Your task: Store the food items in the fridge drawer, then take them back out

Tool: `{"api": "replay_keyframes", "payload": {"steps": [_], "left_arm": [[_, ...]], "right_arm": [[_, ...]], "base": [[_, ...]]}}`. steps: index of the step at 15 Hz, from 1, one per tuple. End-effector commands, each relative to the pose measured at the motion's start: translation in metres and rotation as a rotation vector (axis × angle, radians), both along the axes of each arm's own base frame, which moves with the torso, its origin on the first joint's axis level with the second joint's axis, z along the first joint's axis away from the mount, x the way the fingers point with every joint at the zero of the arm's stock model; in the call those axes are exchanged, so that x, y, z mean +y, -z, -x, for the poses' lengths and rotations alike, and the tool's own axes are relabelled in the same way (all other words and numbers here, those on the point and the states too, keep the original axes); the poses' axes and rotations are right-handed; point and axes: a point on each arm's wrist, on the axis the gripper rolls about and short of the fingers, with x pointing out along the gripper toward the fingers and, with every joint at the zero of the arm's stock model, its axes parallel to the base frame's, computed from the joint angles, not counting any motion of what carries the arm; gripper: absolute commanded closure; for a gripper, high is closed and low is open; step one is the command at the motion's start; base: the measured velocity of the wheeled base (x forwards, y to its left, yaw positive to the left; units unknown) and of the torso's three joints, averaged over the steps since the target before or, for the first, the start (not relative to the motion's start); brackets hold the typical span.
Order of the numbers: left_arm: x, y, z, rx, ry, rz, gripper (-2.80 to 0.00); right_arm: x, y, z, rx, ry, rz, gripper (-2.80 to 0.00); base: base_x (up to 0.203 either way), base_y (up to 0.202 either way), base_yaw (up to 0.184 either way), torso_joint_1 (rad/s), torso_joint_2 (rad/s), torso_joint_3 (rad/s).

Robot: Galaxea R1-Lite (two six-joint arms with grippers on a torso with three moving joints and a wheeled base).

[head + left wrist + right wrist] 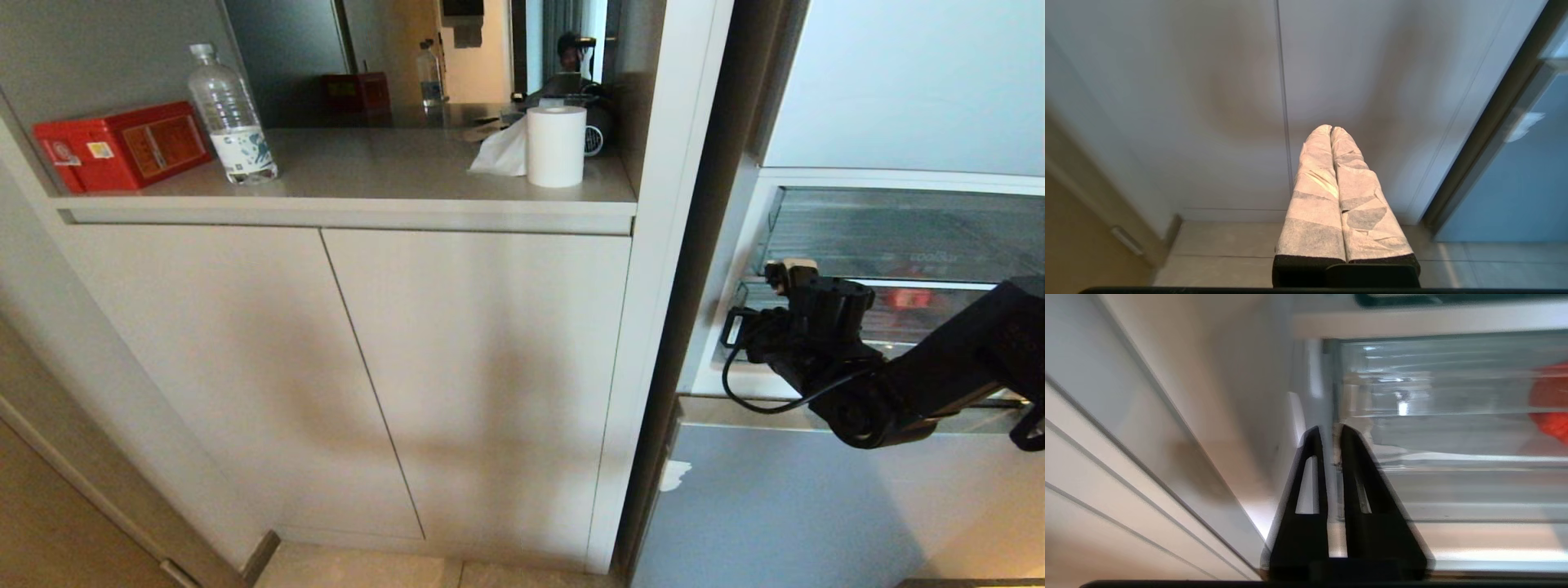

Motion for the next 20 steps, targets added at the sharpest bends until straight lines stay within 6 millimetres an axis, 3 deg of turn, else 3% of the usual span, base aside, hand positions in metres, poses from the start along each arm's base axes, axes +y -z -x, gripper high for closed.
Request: {"api": "replay_keyframes", "payload": {"steps": [1,5,9,19,20], "left_arm": [[0.000,0.000,0.000,0.002,-0.002,0.000,0.00],[0.000,0.000,0.000,0.001,-0.001,0.000,0.00],[0.000,0.000,0.000,0.002,-0.001,0.000,0.00],[0.000,0.000,0.000,0.002,-0.001,0.000,0.00],[0.000,0.000,0.000,0.002,-0.001,0.000,0.00]], "right_arm": [[0.003,0.000,0.001,-0.002,-0.015,-0.002,0.00],[0.000,-0.008,0.017,0.004,-0.017,-0.006,0.00],[-0.001,-0.020,0.049,0.021,-0.032,-0.009,0.00],[-0.001,-0.031,0.185,0.104,-0.151,-0.014,0.00],[-0.003,-0.032,0.193,0.102,-0.155,-0.016,-2.80]], "base": [[0.000,0.000,0.000,0.000,0.00,0.000],[0.000,0.000,0.000,0.000,0.00,0.000],[0.000,0.000,0.000,0.000,0.00,0.000],[0.000,0.000,0.000,0.000,0.00,0.000],[0.000,0.000,0.000,0.000,0.00,0.000]]}}
